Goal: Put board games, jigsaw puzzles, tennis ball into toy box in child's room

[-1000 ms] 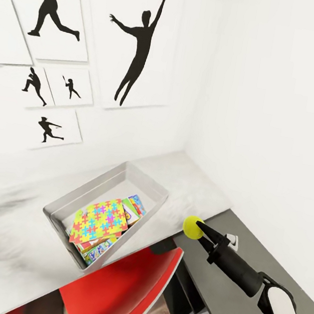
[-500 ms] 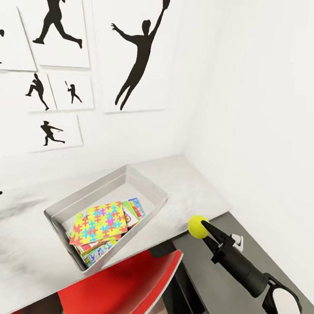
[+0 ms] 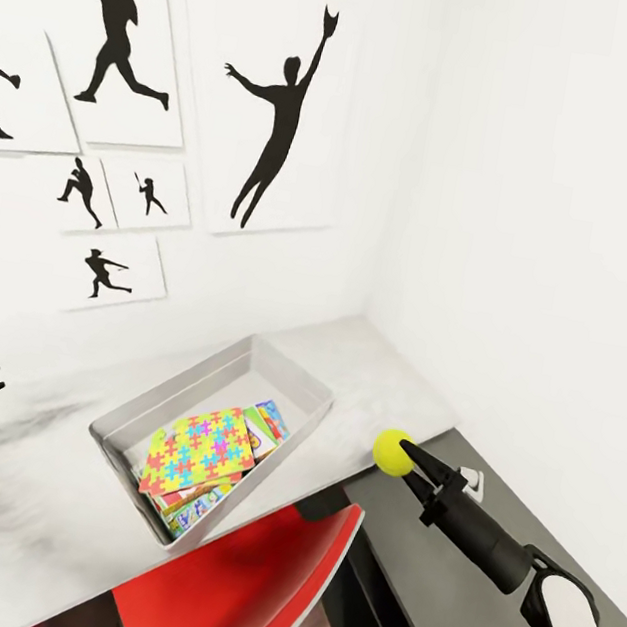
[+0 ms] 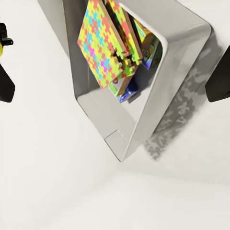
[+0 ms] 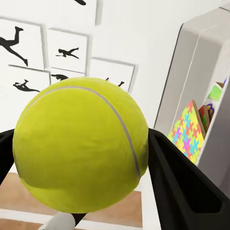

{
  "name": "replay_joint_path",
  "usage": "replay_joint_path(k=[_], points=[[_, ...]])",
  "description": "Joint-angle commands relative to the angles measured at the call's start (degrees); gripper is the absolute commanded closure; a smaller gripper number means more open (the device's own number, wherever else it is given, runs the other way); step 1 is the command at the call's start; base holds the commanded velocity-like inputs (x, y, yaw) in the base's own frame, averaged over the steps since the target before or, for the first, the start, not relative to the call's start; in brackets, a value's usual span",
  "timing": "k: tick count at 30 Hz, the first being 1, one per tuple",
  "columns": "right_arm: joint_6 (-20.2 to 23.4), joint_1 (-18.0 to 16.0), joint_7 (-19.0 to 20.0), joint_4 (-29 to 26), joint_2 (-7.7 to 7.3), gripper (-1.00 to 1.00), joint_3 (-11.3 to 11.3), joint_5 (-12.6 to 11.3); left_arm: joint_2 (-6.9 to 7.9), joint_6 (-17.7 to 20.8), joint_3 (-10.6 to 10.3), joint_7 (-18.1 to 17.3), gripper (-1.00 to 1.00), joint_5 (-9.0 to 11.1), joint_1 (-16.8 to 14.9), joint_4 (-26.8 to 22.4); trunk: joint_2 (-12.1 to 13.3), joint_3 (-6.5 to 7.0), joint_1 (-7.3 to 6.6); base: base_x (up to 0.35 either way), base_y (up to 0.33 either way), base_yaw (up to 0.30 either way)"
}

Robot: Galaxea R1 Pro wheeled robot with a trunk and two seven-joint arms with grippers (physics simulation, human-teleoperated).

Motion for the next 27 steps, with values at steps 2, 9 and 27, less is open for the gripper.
replay_joint_path(k=[2, 9, 27], points=[[0.2, -0.1, 0.2, 0.0, 0.02, 1.0, -0.1, 0.3, -0.02, 0.6, 0.3, -0.3, -1.0, -0.5, -0.1, 0.0, -0.1, 0.08, 0.04, 0.0, 0.0, 0.0], [0.2, -0.1, 0.2, 0.0, -0.25, 1.0, -0.2, 0.3, -0.03, 0.6, 0.3, -0.3, -1.0, -0.4, -0.1, 0.0, -0.1, 0.74, 0.04, 0.0, 0.0, 0.0], [0.2, -0.1, 0.2, 0.0, 0.1, 1.0, -0.3, 3.3, 0.47, 0.6, 0.3, -0.3, -1.0, -0.4, -0.1, 0.0, -0.1, 2.42, 0.04, 0.0, 0.0, 0.0]])
